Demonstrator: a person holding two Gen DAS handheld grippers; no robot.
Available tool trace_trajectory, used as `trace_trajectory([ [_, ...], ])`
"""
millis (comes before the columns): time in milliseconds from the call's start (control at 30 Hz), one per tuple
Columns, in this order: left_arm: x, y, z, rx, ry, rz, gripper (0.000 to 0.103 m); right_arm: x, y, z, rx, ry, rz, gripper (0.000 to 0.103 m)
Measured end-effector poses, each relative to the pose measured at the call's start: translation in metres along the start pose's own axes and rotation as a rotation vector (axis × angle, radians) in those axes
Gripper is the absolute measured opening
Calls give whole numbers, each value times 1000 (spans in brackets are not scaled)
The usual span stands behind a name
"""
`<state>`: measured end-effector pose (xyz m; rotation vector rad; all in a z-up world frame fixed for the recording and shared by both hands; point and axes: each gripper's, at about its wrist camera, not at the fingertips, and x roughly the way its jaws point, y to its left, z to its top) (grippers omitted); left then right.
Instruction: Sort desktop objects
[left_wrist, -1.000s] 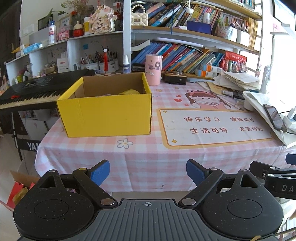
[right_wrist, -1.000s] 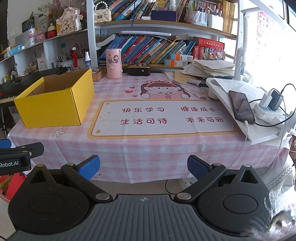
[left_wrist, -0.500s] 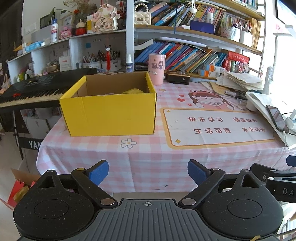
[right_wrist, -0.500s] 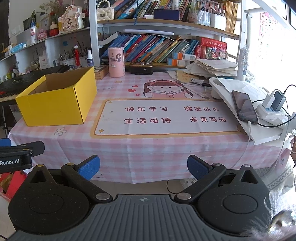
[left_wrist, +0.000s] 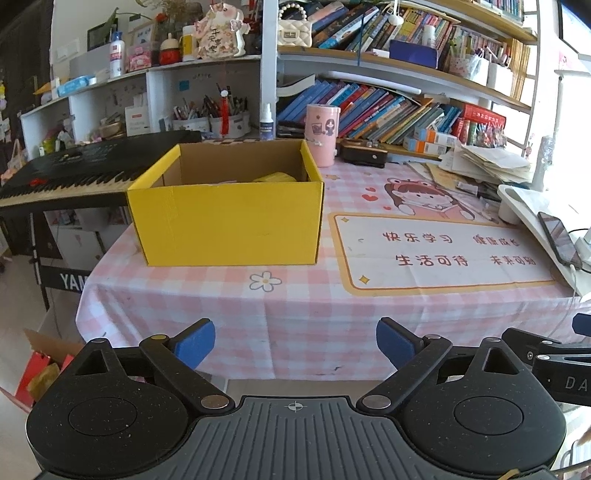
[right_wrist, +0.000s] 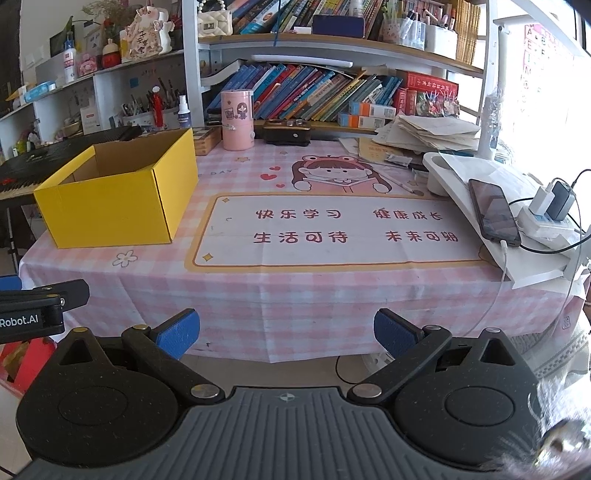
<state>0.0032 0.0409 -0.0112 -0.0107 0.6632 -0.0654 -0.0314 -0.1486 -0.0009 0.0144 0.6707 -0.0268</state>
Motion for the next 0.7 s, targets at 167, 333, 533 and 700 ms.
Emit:
trace_trajectory([
  [167, 1, 0, 0, 0, 2, -19, 97, 2, 2, 1, 1, 8, 3, 102],
  [333, 3, 1, -1, -8, 11, -43, 98, 4, 3, 1, -2, 15, 5, 102],
  [533, 4, 2, 1, -18, -1, -37, 98, 6, 5, 2, -4, 21, 5, 102],
  [700, 4, 4, 4, -36, -25, -41, 98, 8, 4, 2, -2, 35, 4, 102],
])
